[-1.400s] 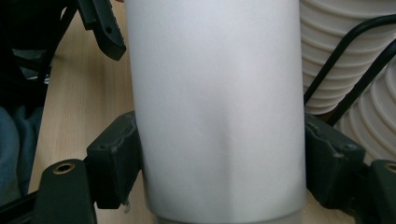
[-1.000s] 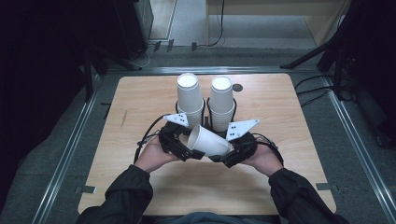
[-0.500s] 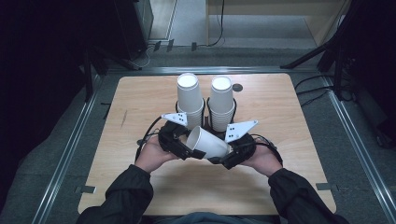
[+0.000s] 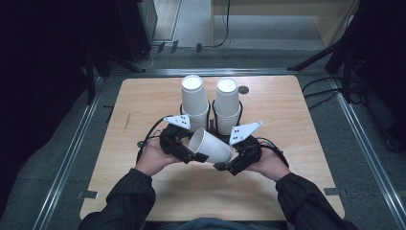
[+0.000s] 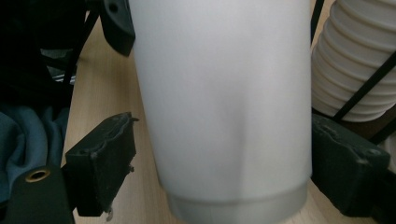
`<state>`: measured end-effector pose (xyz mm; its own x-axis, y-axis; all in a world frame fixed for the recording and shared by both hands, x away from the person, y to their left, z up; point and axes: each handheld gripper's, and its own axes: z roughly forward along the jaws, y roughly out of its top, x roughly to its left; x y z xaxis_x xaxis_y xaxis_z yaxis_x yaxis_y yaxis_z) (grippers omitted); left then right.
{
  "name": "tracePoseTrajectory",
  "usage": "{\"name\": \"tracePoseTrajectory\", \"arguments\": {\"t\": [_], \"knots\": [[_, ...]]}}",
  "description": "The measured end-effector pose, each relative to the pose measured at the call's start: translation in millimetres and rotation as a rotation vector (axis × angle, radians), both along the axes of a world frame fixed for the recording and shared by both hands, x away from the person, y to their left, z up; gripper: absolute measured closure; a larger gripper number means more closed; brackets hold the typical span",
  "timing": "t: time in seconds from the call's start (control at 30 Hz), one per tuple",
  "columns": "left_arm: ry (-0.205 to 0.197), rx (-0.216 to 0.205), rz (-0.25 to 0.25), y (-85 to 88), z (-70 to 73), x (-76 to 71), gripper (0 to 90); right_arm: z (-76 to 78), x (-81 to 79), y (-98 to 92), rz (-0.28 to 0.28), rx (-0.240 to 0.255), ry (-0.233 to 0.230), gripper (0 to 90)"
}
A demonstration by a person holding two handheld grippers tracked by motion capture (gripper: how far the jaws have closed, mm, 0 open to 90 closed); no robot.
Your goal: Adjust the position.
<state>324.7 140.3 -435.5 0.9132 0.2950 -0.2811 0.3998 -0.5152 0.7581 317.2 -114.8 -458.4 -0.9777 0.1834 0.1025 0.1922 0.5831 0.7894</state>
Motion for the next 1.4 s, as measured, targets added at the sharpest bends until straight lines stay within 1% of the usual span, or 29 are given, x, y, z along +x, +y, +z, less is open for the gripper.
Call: {"name": "tracePoseTrajectory", "arguments": {"t": [0.1, 0.13, 0.17, 0.2, 0.23, 0.33, 0.37, 0.4, 0.43, 0.47, 0.5, 0.53, 0.57, 0.63, 0.67, 0.7, 0.77, 0.87, 0.9, 1.03, 1.1, 1.13, 1.2, 1.23, 1.3, 1.4], "knots": [[-0.024, 0.014, 0.008, 5.6, 3.6, -0.2, 14.2, 1.1, 1.8, -3.5, -0.017, 0.008, 0.014, 13.4], [-0.025, 0.012, 0.006, 7.0, 4.3, 0.0, 14.2, 1.4, 2.6, -4.9, -0.025, 0.009, 0.010, 13.4], [-0.037, 0.019, 0.008, 8.8, 5.3, -0.1, 14.2, 1.7, 2.9, -6.0, -0.030, 0.006, 0.013, 13.4], [-0.037, 0.024, 0.002, 10.2, 6.0, 0.1, 14.1, 1.7, 3.8, -7.2, -0.032, 0.007, 0.010, 13.4], [-0.050, 0.040, 0.005, 11.4, 7.2, -0.8, 14.1, 2.1, 3.9, -8.6, -0.043, 0.004, 0.015, 13.4], [-0.084, 0.090, 0.000, 13.5, 9.3, -2.0, 14.1, 3.0, 5.9, -12.6, -0.054, 0.009, 0.010, 13.4], [-0.088, 0.101, -0.003, 13.5, 9.3, -2.1, 14.0, 3.2, 6.5, -13.2, -0.053, 0.014, 0.010, 13.4], [-0.102, 0.127, -0.003, 12.9, 9.1, -2.5, 14.0, 3.4, 6.7, -14.0, -0.054, 0.013, 0.010, 13.4], [-0.105, 0.139, -0.003, 12.4, 8.7, -2.7, 14.0, 3.5, 6.9, -14.4, -0.054, 0.011, 0.009, 13.4], [-0.109, 0.165, -0.006, 11.0, 7.6, -2.6, 14.0, 3.3, 7.2, -14.5, -0.055, 0.010, 0.009, 13.4], [-0.118, 0.183, -0.009, 10.2, 7.0, -2.3, 13.9, 2.8, 7.5, -14.5, -0.058, 0.009, 0.018, 13.4], [-0.119, 0.205, -0.016, 8.5, 5.6, -1.3, 13.9, 2.3, 7.9, -14.4, -0.056, 0.008, 0.026, 13.4], [-0.118, 0.217, -0.015, 7.1, 5.0, -1.2, 13.9, 1.3, 8.4, -14.1, -0.059, 0.007, 0.040, 13.4], [-0.111, 0.245, -0.020, 3.2, 3.6, 0.0, 13.8, -0.5, 9.3, -13.1, -0.056, 0.008, 0.048, 13.4], [-0.115, 0.269, -0.022, 0.3, 2.7, -0.1, 13.8, -1.4, 9.1, -12.1, -0.053, 0.003, 0.051, 13.4], [-0.116, 0.286, -0.031, -1.2, 2.1, 0.4, 13.8, -2.9, 9.2, -10.4, -0.050, -0.002, 0.042, 13.4], [-0.111, 0.314, -0.041, -5.6, -0.3, 1.1, 13.7, -5.9, 9.4, -7.9, -0.040, -0.020, 0.040, 13.4], [-0.116, 0.357, -0.051, -13.4, -3.3, 2.4, 13.6, -11.2, 10.3, -4.2, -0.028, -0.037, 0.039, 13.5], [-0.117, 0.360, -0.050, -15.3, -3.4, 2.4, 13.7, -13.3, 9.8, -2.3, -0.026, -0.044, 0.039, 13.6], [-0.124, 0.363, -0.075, -23.8, -1.5, 1.1, 13.5, -19.2, 9.3, 3.5, -0.011, -0.070, 0.026, 13.6], [-0.148, 0.369, -0.073, -27.4, -0.1, -1.2, 12.9, -21.1, 8.4, 5.8, -0.006, -0.082, 0.019, 13.6], [-0.152, 0.368, -0.075, -28.2, 0.4, -1.9, 12.8, -22.3, 7.8, 7.4, 0.001, -0.087, 0.010, 13.6], [-0.154, 0.364, -0.090, -30.4, 1.4, -3.0, 12.8, -23.0, 6.2, 9.6, 0.001, -0.098, 0.006, 13.7], [-0.149, 0.364, -0.095, -31.8, 1.7, -4.1, 12.8, -23.7, 6.2, 10.9, 0.011, -0.098, -0.001, 13.7], [-0.149, 0.375, -0.117, -34.3, 1.9, -5.2, 12.8, -24.4, 3.8, 13.5, 0.016, -0.110, -0.006, 13.8], [-0.145, 0.383, -0.130, -38.9, 0.7, -7.8, 12.6, -25.0, 1.4, 16.5, 0.026, -0.117, -0.025, 14.6]]}}
